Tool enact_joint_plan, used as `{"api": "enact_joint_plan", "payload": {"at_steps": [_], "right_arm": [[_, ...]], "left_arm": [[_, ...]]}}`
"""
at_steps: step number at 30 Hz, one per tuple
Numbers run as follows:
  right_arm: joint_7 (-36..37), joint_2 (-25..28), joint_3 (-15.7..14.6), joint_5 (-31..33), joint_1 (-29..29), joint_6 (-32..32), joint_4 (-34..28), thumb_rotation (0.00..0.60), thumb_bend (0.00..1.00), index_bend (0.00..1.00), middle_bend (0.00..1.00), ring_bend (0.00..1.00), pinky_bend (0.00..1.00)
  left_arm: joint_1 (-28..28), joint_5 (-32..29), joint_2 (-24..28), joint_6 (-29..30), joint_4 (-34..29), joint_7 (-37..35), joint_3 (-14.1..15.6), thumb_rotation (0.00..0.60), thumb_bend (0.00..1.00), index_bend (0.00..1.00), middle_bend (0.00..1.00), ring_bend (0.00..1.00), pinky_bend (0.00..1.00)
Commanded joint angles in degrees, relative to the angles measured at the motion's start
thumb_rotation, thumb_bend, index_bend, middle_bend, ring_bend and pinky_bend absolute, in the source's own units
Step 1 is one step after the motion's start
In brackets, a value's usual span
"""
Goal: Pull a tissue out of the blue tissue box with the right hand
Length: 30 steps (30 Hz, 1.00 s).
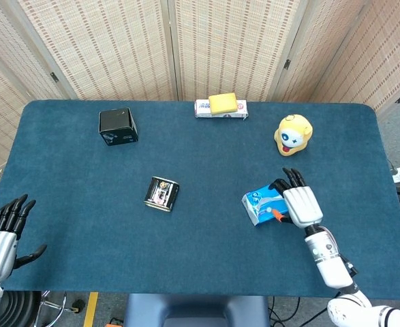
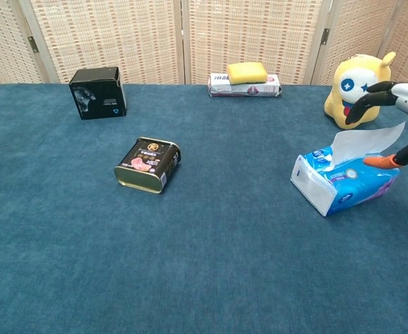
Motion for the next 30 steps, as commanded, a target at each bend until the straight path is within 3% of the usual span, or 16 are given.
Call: {"api": "enact_joint_plan", "payload": {"at_steps": [1,7,15,20,24,26,30], "right_arm": [[-0.9,-1.9,0.2,0.8,0.8,0.4,2.1,0.6,0.27,0.53,0.42,0.04,0.0],[-0.6,-3.3,-0.1,1.4,0.7,1.6,4.7,0.6,0.36,0.68,0.54,0.12,0.0],[3.7,0.0,-1.0,-2.6,-0.5,5.7,0.9,0.6,0.5,0.7,0.56,0.13,0.0],[8.9,5.7,-2.7,-11.3,-3.7,14.5,-6.7,0.6,0.5,0.7,0.56,0.13,0.0],[10.9,7.8,-3.7,-14.9,-5.2,18.3,-8.9,0.6,0.5,0.7,0.56,0.13,0.0],[14.1,11.1,-7.0,-23.3,-9.3,27.1,-11.4,0.6,0.49,0.7,0.56,0.13,0.0],[15.9,11.4,-11.3,-30.7,-12.6,32.8,-7.3,0.6,0.49,0.7,0.55,0.13,0.0]], "left_arm": [[0.0,-0.1,0.0,0.0,0.1,-0.2,0.0,0.6,0.22,0.0,0.0,0.0,0.13],[0.0,0.2,0.0,0.0,0.2,-0.1,0.1,0.6,0.22,0.0,0.0,0.0,0.13],[0.0,0.1,-0.1,0.0,0.2,0.0,0.1,0.6,0.22,0.0,0.0,0.0,0.13],[0.0,0.0,-0.1,0.0,0.2,0.0,0.0,0.6,0.22,0.0,0.0,0.0,0.13],[0.0,0.1,-0.1,0.1,0.2,0.0,0.1,0.6,0.22,0.0,0.0,0.0,0.13],[0.0,0.4,-0.2,0.1,0.2,0.6,0.2,0.6,0.22,0.0,0.0,0.0,0.13],[0.1,0.7,-0.4,0.2,0.1,1.1,0.3,0.6,0.22,0.0,0.0,0.0,0.13]]}}
